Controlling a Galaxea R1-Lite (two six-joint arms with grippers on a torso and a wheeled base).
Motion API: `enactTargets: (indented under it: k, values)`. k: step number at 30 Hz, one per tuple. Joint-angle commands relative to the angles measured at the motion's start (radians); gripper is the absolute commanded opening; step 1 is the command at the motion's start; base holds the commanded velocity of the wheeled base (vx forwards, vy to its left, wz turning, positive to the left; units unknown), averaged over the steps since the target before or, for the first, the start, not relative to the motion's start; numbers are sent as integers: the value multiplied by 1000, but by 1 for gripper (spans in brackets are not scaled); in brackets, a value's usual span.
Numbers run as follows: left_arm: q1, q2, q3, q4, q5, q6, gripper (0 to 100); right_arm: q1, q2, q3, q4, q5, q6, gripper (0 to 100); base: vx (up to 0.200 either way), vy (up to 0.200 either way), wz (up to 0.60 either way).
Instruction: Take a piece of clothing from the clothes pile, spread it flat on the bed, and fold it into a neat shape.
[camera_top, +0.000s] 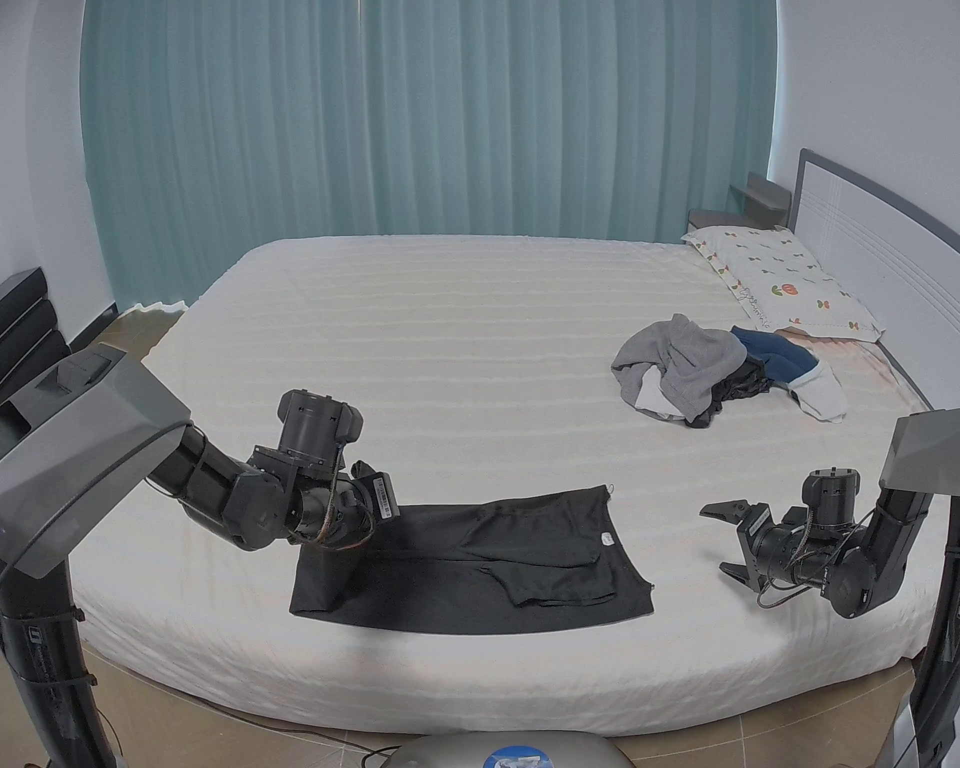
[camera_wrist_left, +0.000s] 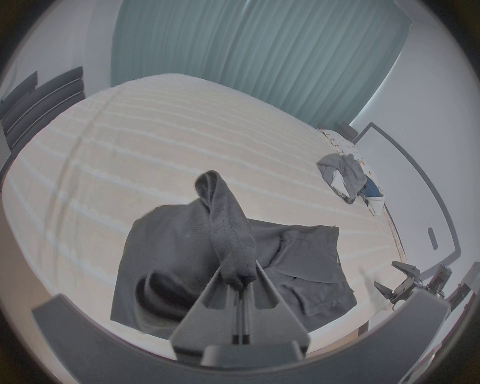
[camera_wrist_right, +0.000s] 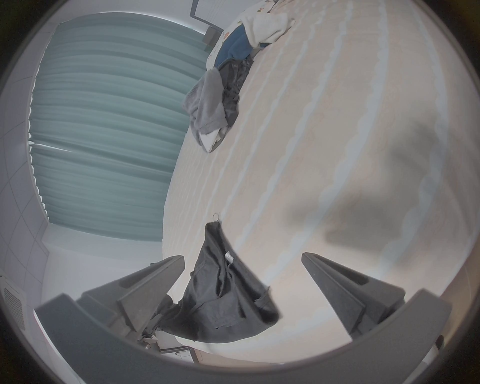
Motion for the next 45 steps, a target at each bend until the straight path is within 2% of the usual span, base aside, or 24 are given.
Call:
enactTargets:
  k: [1, 15, 20, 30, 31, 41, 45]
  values:
    - [-39, 4, -65, 41, 1, -22, 0, 0, 1, 0, 0, 1, 0, 100, 0, -200, 0]
    - [-135, 137, -232, 128, 42, -34, 0, 2, 1, 1, 0, 1, -3, 100, 0, -200, 0]
    - [-171, 172, -280, 130, 55, -72, 0, 4, 2, 1, 0, 1, -5, 100, 0, 0, 0]
    - [-194, 249, -370, 131, 107, -134, 0, 5, 2, 3, 0, 1, -5, 100, 0, 0, 0]
    - [-194, 252, -370, 133, 108, -134, 100, 5, 2, 3, 0, 1, -5, 100, 0, 0, 0]
    - [-210, 237, -364, 182, 105, -196, 100, 5, 2, 1, 0, 1, -5, 100, 0, 0, 0]
    - [-194, 175, -321, 180, 101, -241, 100, 5, 2, 3, 0, 1, -5, 100, 0, 0, 0]
